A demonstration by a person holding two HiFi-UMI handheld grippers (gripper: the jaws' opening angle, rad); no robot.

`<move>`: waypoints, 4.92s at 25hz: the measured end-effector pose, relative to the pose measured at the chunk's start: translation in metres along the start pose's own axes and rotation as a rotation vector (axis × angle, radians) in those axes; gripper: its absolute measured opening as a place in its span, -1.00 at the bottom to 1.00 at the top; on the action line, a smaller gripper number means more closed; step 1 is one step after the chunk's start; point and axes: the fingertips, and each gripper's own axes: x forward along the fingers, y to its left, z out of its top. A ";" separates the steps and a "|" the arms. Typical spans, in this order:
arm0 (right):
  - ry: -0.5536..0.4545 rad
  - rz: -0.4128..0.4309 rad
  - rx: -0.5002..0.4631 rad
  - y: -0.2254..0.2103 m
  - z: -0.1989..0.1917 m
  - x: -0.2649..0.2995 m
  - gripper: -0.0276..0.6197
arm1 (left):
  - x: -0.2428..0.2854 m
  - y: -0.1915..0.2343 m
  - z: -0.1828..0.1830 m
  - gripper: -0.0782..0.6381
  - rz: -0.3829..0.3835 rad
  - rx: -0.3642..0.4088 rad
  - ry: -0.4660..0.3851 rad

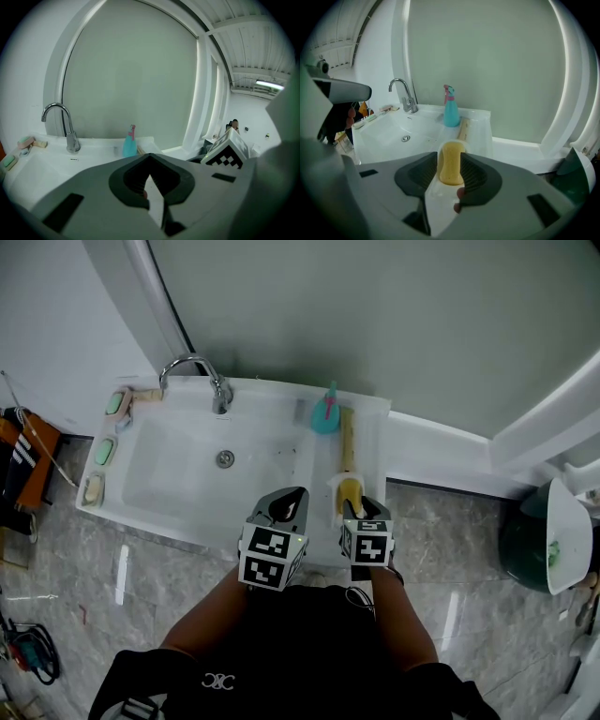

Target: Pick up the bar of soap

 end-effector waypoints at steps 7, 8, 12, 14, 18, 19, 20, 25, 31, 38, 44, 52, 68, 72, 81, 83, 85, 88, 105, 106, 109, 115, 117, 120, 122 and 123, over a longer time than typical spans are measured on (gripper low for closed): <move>0.044 -0.010 -0.013 0.001 -0.008 0.011 -0.38 | 0.002 0.007 -0.004 -0.78 -0.012 0.002 0.016; 0.046 -0.010 -0.011 0.001 -0.008 0.013 -0.35 | 0.002 0.008 -0.005 -0.78 -0.012 0.003 0.018; 0.068 -0.009 -0.002 0.002 -0.011 0.020 -0.20 | 0.000 0.011 -0.007 -0.78 -0.012 0.010 0.022; 0.087 -0.017 -0.003 0.001 -0.013 0.024 -0.20 | -0.001 0.013 -0.008 -0.78 -0.011 0.011 0.024; 0.097 -0.042 -0.011 -0.002 -0.014 0.029 -0.20 | -0.002 0.017 -0.009 -0.78 -0.005 0.010 0.023; 0.096 -0.052 -0.017 -0.003 -0.015 0.030 -0.20 | -0.003 0.018 -0.010 -0.78 -0.002 0.010 0.024; 0.095 -0.061 -0.027 -0.005 -0.015 0.031 -0.20 | -0.003 0.019 -0.010 -0.78 0.000 0.010 0.025; 0.117 -0.077 -0.034 -0.008 -0.017 0.039 -0.20 | -0.004 0.026 -0.010 -0.78 0.006 0.006 0.024; 0.142 -0.081 -0.030 -0.010 -0.018 0.045 -0.20 | -0.004 0.031 -0.011 -0.78 0.015 0.003 0.029; 0.179 -0.062 -0.026 -0.014 -0.023 0.056 -0.21 | -0.003 0.036 -0.010 -0.78 0.020 0.004 0.031; 0.200 -0.071 -0.049 -0.014 -0.027 0.058 -0.20 | -0.003 0.039 -0.013 -0.78 0.029 0.004 0.038; 0.210 -0.073 -0.128 -0.010 -0.028 0.059 -0.22 | -0.001 0.040 -0.015 -0.78 0.032 0.004 0.048; 0.014 -0.106 -0.088 -0.015 -0.013 0.047 -0.29 | 0.002 0.036 -0.014 -0.78 0.018 0.002 0.054; -0.056 -0.117 -0.046 -0.018 -0.003 0.035 -0.30 | 0.000 0.033 -0.013 -0.78 0.009 -0.009 0.054; -0.154 -0.105 -0.004 -0.017 0.016 0.016 -0.31 | 0.001 0.023 -0.013 -0.78 -0.007 0.008 0.047; -0.173 -0.106 0.000 -0.017 0.019 0.012 -0.32 | 0.001 0.021 -0.013 -0.78 -0.011 0.010 0.049; -0.200 -0.105 0.003 -0.016 0.023 0.006 -0.32 | 0.001 0.020 -0.013 -0.78 -0.012 0.012 0.048; -0.251 -0.096 0.005 -0.012 0.033 -0.005 -0.32 | 0.001 0.019 -0.012 -0.78 -0.013 0.012 0.043; -0.472 -0.051 -0.010 0.004 0.092 -0.081 -0.33 | 0.002 0.011 -0.008 -0.78 -0.030 0.012 0.026; -0.477 -0.045 -0.016 0.005 0.093 -0.083 -0.33 | 0.002 0.010 -0.007 -0.78 -0.034 0.012 0.022; -0.486 -0.038 -0.028 0.007 0.094 -0.089 -0.33 | 0.004 0.008 -0.004 -0.78 -0.046 0.014 0.011; -0.493 -0.049 -0.021 0.002 0.093 -0.096 -0.33 | 0.005 -0.003 -0.005 -0.78 -0.088 0.020 0.014; -0.492 -0.048 -0.011 0.001 0.091 -0.097 -0.33 | 0.005 -0.004 -0.005 -0.78 -0.092 0.027 0.010; -0.495 -0.038 0.005 0.002 0.091 -0.103 -0.33 | 0.005 -0.007 -0.005 -0.78 -0.098 0.034 0.008; -0.504 -0.037 -0.003 0.003 0.092 -0.109 -0.33 | 0.004 -0.009 -0.006 -0.78 -0.103 0.040 0.010; -0.508 -0.036 -0.008 0.004 0.093 -0.111 -0.33 | 0.003 -0.010 -0.007 -0.78 -0.105 0.042 0.011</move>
